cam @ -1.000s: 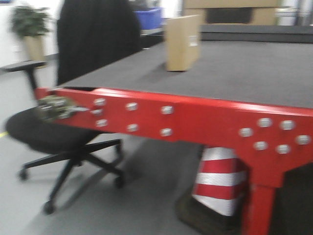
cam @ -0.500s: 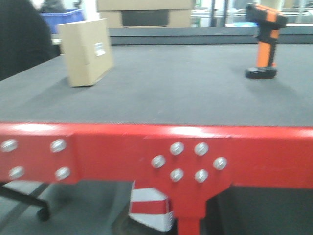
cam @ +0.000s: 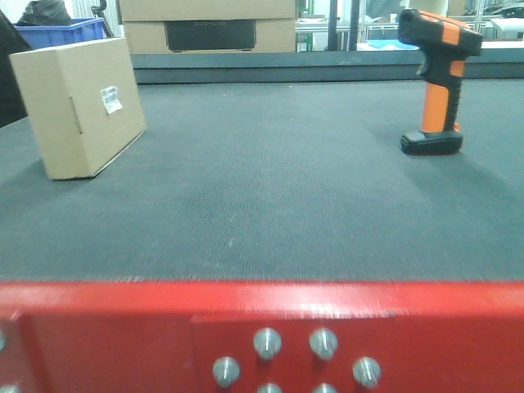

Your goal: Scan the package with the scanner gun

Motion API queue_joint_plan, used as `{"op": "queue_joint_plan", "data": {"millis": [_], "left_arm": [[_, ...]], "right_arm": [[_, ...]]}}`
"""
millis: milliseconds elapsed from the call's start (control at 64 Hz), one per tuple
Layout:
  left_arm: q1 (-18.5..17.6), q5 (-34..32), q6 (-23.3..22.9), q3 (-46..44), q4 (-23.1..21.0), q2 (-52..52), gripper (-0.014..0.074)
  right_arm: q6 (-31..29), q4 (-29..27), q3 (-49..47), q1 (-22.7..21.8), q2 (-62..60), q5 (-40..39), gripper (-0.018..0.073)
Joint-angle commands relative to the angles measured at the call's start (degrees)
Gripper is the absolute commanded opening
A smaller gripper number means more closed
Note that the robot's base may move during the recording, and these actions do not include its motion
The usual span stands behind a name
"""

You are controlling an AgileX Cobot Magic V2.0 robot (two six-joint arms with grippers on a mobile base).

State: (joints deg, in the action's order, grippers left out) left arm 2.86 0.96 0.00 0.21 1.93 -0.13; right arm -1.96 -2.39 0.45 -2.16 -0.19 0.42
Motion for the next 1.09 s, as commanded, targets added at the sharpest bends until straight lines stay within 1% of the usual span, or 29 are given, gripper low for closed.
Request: {"op": "queue_joint_plan", "data": {"millis": [0,1079], "left_arm": [[-0.27,-0.96,-0.42,-0.21,-0.02,0.13,-0.0092],[-0.27,-0.96,-0.42,-0.21,-0.02,0.13,-0.0092]], "right_arm": [[-0.16,0.21,-0.45,-0.02,0.19,-1.27,-0.0162],[-0.16,0.21,-0.45,-0.02,0.19,-1.27,-0.0162]]}}
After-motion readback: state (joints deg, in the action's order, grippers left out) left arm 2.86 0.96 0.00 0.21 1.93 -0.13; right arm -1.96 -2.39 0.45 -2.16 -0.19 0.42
